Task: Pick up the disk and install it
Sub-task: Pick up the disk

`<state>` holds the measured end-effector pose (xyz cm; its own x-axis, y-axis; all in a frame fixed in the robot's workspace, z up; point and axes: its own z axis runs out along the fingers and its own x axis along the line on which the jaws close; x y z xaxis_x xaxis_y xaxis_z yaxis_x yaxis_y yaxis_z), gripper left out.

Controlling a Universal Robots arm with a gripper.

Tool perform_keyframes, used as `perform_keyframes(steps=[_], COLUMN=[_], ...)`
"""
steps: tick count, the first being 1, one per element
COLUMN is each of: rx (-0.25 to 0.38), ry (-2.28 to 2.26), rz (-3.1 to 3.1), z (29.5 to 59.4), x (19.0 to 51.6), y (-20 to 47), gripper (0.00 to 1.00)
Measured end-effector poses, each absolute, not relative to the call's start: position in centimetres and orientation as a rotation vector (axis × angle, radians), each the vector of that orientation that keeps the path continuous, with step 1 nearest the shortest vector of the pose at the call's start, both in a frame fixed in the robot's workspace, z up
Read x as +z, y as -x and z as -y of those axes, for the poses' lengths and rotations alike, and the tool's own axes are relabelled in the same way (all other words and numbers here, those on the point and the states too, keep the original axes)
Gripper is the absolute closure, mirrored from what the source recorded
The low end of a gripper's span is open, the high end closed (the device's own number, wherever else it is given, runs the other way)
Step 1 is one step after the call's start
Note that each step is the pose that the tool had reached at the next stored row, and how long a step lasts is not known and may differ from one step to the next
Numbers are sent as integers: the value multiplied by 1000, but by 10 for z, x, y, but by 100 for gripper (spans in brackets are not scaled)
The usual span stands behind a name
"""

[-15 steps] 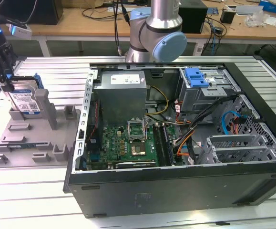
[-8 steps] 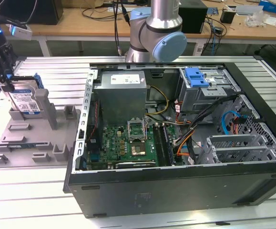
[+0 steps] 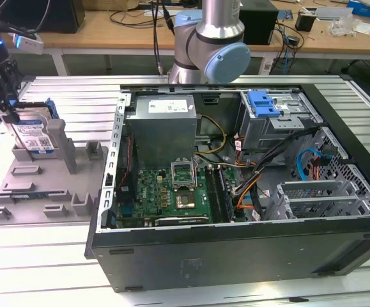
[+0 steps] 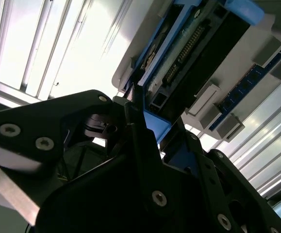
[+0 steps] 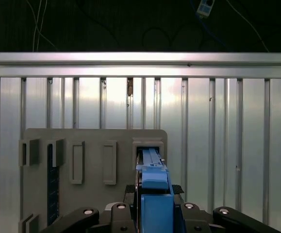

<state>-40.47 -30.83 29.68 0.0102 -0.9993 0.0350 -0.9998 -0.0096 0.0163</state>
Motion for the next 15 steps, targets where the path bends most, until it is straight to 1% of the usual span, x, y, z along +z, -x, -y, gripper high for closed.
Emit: perform_keyframes(steps=[15], rx=[21], ry=[-2207], rz=[2185], z=[308], x=[299], y=[405], gripper=[63])
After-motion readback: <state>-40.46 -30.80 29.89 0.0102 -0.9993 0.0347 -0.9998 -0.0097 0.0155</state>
